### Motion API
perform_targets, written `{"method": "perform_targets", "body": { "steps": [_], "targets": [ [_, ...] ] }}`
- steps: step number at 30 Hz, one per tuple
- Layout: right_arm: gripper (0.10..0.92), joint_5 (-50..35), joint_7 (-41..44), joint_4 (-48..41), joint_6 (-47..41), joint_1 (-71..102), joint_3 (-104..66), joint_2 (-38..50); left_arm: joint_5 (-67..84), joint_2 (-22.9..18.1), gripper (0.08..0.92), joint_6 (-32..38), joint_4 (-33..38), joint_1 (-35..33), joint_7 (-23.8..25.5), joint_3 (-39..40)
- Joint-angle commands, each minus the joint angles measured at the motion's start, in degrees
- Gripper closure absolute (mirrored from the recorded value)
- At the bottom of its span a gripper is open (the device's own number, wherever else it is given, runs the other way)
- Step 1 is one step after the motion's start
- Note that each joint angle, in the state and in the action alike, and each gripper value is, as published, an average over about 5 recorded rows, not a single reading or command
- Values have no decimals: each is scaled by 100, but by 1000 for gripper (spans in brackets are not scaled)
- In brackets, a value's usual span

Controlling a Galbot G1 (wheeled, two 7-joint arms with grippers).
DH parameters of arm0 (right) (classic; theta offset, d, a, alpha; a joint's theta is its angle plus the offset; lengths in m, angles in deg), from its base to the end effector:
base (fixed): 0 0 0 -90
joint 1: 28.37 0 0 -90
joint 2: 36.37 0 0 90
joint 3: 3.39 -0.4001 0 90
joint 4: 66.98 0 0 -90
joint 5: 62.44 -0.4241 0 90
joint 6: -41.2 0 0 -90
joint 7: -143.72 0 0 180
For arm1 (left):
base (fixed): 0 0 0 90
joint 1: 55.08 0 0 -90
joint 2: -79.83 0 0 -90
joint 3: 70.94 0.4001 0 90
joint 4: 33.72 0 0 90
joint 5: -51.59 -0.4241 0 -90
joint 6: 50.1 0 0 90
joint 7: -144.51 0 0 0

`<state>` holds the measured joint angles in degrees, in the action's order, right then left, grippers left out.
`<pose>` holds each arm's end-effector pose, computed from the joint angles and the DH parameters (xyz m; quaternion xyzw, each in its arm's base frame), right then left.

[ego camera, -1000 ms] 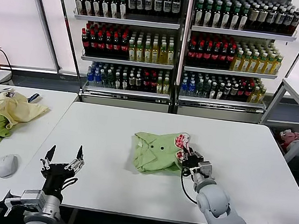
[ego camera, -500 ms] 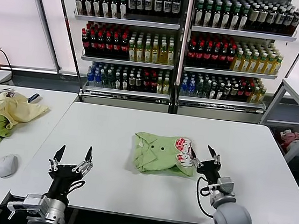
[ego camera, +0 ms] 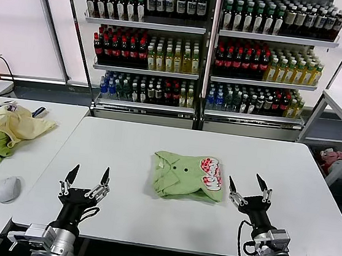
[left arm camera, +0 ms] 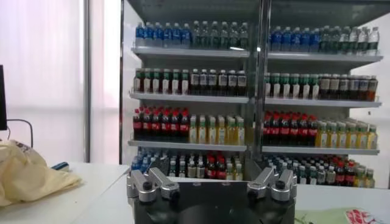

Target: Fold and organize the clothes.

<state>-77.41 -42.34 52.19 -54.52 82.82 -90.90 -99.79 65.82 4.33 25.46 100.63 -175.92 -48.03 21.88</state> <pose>0.2798 -0.0721 -0.3017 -0.0679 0.9947 -0.0769 0.0016 0.2067 0.0115 -0.2446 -0.0044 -0.9994 0.0207 0.0267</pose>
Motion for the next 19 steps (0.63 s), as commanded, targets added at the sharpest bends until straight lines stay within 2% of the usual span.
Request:
{"method": "perform_targets", "body": {
  "steps": [1, 19],
  "targets": [
    [203, 200, -266, 709, 184, 681, -289, -85, 4, -4, 177, 50, 34, -21, 188, -46],
    [203, 317, -533, 774, 83, 733, -369, -199, 47, 128, 177, 28, 8, 14, 279, -69]
  ]
}}
